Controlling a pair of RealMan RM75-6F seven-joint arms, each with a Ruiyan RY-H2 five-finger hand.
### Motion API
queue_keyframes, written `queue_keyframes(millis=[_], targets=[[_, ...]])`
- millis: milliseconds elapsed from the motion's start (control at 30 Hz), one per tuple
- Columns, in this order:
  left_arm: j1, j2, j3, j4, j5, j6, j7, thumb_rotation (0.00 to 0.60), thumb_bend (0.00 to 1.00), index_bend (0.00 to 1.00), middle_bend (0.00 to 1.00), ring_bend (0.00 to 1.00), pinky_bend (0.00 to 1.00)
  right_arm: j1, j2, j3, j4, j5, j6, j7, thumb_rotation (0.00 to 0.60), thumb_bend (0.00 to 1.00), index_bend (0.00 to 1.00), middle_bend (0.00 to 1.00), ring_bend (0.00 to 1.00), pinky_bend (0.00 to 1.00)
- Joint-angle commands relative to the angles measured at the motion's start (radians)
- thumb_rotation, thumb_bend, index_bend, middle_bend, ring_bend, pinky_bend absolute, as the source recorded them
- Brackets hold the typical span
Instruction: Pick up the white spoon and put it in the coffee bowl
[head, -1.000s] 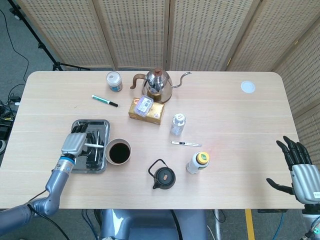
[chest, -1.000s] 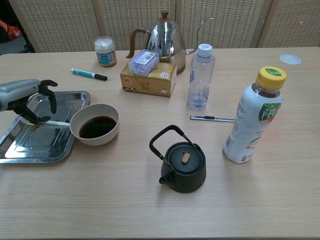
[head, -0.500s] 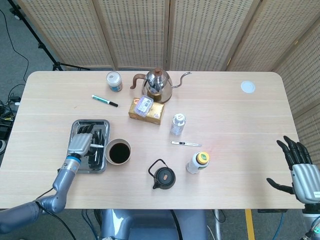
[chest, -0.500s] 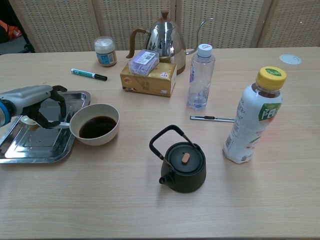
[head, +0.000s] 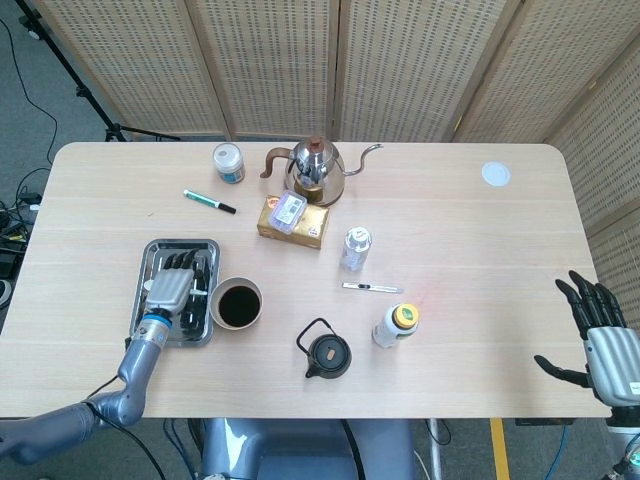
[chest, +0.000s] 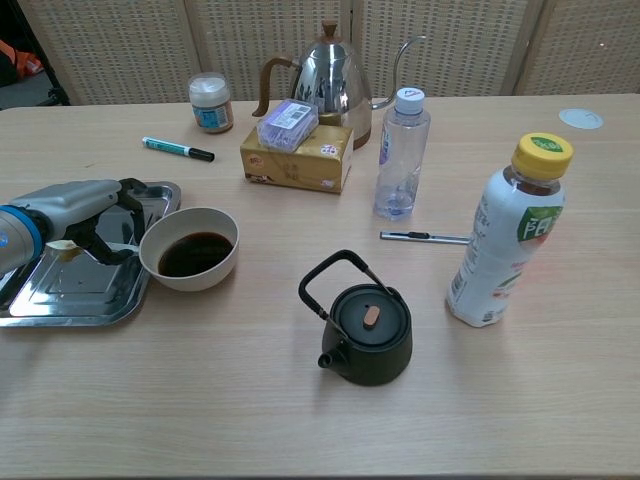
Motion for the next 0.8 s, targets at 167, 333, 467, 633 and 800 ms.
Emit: queue_keyframes(millis=[167, 333, 467, 633, 800], targets=[[-0.004, -0.009, -0.010, 0.015, -0.015, -0.009, -0.010, 0.600, 0.38, 0.52, 0.00, 0.00, 0.00, 0.001, 0.001, 0.000, 0.000, 0.001, -0.002, 0.004, 0.600, 0.00, 0.04, 0.00, 0.00, 0.00], [-0.008, -0.018, -0.009, 0.036, -0.019, -0.020, -0.008, 0.600, 0.38, 0.52, 0.00, 0.00, 0.00, 0.002, 0.000, 0.001, 0.002, 0.003, -0.004, 0.003, 0.600, 0.00, 0.04, 0.00, 0.00, 0.00], [-0.014, -0.029, -0.013, 0.055, -0.028, -0.035, -0.012, 0.600, 0.37, 0.52, 0.00, 0.00, 0.00, 0.002, 0.000, 0.001, 0.002, 0.003, -0.004, 0.003, 0.600, 0.00, 0.04, 0.00, 0.00, 0.00], [-0.018, -0.038, -0.012, 0.070, -0.016, -0.041, -0.025, 0.600, 0.37, 0.52, 0.00, 0.00, 0.00, 0.002, -0.001, 0.001, 0.003, 0.002, -0.004, 0.003, 0.600, 0.00, 0.04, 0.00, 0.00, 0.00], [-0.018, -0.046, -0.013, 0.081, -0.018, -0.041, -0.025, 0.600, 0.38, 0.53, 0.00, 0.00, 0.00, 0.002, 0.000, 0.001, 0.003, 0.002, -0.003, 0.007, 0.600, 0.00, 0.04, 0.00, 0.00, 0.00]])
